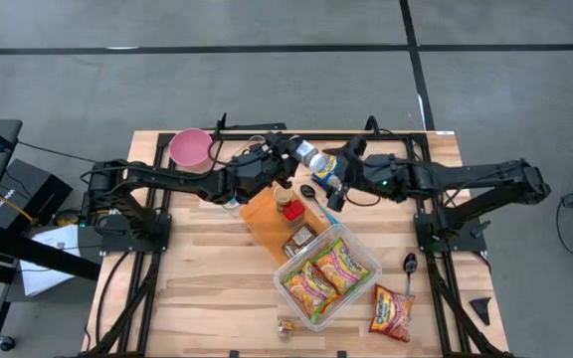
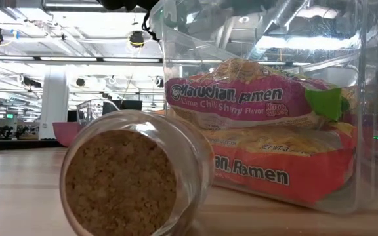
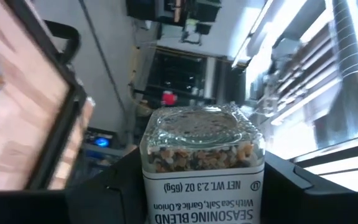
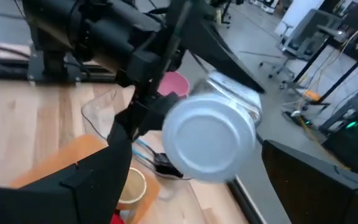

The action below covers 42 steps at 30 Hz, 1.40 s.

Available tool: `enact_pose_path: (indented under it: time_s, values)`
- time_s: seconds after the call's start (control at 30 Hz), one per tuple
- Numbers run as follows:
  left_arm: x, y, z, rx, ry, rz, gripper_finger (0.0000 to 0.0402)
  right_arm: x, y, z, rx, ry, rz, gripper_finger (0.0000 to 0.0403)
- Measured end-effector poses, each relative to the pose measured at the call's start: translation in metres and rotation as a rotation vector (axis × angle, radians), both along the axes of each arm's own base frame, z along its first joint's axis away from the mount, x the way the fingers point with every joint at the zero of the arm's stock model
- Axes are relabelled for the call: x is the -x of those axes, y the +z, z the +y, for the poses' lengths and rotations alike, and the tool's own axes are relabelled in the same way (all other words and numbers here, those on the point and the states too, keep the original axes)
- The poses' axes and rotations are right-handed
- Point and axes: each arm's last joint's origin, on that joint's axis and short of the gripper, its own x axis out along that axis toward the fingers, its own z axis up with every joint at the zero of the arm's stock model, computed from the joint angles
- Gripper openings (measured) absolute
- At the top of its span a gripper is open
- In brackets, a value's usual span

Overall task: Pick & Place Food Item
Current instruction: Put the white seasoning bottle into the orange bin

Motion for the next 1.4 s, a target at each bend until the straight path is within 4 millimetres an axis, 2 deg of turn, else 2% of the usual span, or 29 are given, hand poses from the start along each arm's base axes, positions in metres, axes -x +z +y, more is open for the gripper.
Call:
enact_pose_path:
  time_s: [0.3,0.5,0.73,0.93,1.07,1.2,1.4]
  values:
    - [0.0,0.001,-0.001,0.001,-0.045,0.002,0.0195,0.002,0.005,0.015,0.138,-0.047,0.009,0.0356]
    - [0.0,0.001,-0.002,-0.006,-0.079,0.008,0.0212,0.0,0.003,0.015,0.161,-0.036,0.026,0.0356]
    - [-0.001,0.001,-0.007,0.001,-0.11,0.002,0.0195,-0.006,-0.001,0.017,0.251,-0.001,0.087,0.0356]
    - [-0.001,0.001,-0.007,0.017,-0.108,-0.013,0.0209,-0.005,0.002,0.023,0.334,-0.02,0.109,0.0356]
    - [-0.001,0.001,-0.007,0.028,-0.108,-0.022,0.0201,-0.004,0.002,0.027,0.361,-0.014,0.124,0.0355]
    - [-0.001,0.001,-0.007,0.033,-0.108,-0.026,0.0195,-0.004,0.002,0.027,0.378,-0.009,0.136,0.0339]
    - [-0.001,0.001,-0.007,0.033,-0.108,-0.027,0.021,-0.004,0.002,0.028,0.424,0.009,0.166,0.0302]
